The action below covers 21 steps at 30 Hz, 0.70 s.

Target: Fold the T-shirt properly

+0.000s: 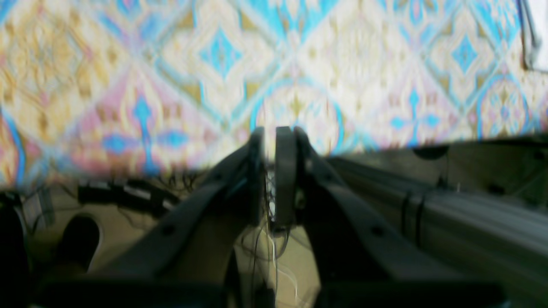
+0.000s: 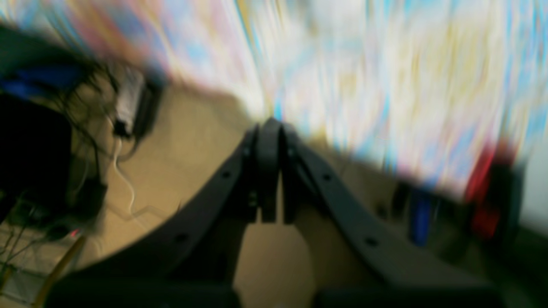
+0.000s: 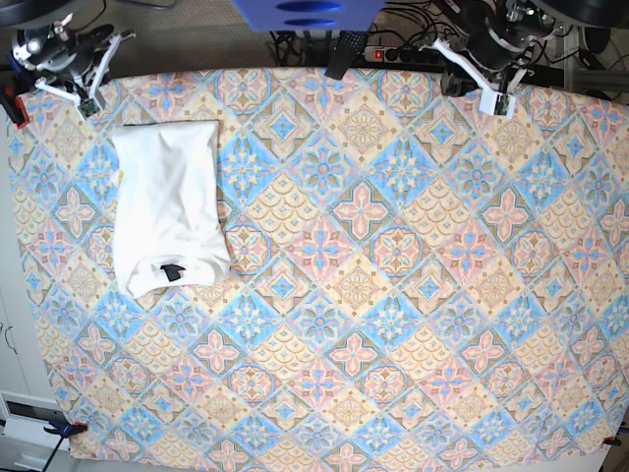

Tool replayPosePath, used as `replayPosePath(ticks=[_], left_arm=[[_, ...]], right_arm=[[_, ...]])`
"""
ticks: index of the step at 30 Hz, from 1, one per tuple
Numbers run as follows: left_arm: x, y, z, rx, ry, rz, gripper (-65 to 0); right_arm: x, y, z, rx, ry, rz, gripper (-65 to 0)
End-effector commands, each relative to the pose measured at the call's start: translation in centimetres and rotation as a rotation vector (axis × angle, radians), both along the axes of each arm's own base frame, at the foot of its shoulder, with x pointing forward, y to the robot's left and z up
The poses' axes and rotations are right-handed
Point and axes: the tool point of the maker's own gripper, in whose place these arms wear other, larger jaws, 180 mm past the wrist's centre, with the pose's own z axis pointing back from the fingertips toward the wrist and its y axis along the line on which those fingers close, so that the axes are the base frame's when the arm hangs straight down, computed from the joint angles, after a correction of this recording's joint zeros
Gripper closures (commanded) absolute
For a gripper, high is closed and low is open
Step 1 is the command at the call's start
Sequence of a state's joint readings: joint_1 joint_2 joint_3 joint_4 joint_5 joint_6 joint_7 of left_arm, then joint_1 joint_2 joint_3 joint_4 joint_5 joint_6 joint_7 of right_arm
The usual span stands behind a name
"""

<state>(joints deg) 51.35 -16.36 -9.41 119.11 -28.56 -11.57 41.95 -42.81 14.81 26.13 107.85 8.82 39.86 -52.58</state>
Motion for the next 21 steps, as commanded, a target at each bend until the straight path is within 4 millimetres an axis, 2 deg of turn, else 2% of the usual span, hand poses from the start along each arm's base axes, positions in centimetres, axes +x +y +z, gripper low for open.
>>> replayPosePath(ticks=[1, 2, 4, 8, 10, 12, 15, 18, 21], left_arm=[[-0.9, -0.2, 0.3, -0.008, 0.01, -0.005, -3.1], [-1.8, 0.0, 0.2, -0.004, 0.032, -0.002, -3.1], [-3.7, 0.8, -0.1, 0.013, 0.079, 0.018, -3.1], [-6.7, 1.3, -0.8, 0.026, 0.162, 0.024, -3.1], [-8.1, 1.9, -1.9, 0.034, 0.211, 0.033, -3.1], [-9.8, 2.6, -3.3, 0.055, 0.267, 0.042, -3.1], [-11.0, 3.6, -5.2, 0.101, 0.32, 0.036, -3.1], [-12.6, 3.1, -7.6, 0.104, 0.388, 0.006, -3.1], [-14.2, 2.0, -10.3, 0.086, 0.462, -0.022, -3.1]], right_arm=[[0.6, -0.3, 0.7, -0.001, -0.038, -0.008, 0.0], [0.3, -0.7, 0.8, -0.007, -0.039, -0.027, 0.0], [-1.8, -1.8, 0.7, -0.026, 0.005, -0.062, 0.0], [-5.2, -2.3, -0.2, -0.021, 0.086, -0.089, 0.0], [-7.4, -2.3, -1.4, 0.009, 0.127, -0.122, 0.0], [-10.3, -2.4, -3.3, 0.047, 0.193, -0.183, 0.0], [-14.5, -0.9, -6.3, 0.133, 0.282, -0.249, 0.0], [-18.3, 0.6, -8.5, 0.21, 0.332, -0.324, 0.0], [-20.9, 1.1, -9.8, 0.252, 0.338, -0.41, 0.0]])
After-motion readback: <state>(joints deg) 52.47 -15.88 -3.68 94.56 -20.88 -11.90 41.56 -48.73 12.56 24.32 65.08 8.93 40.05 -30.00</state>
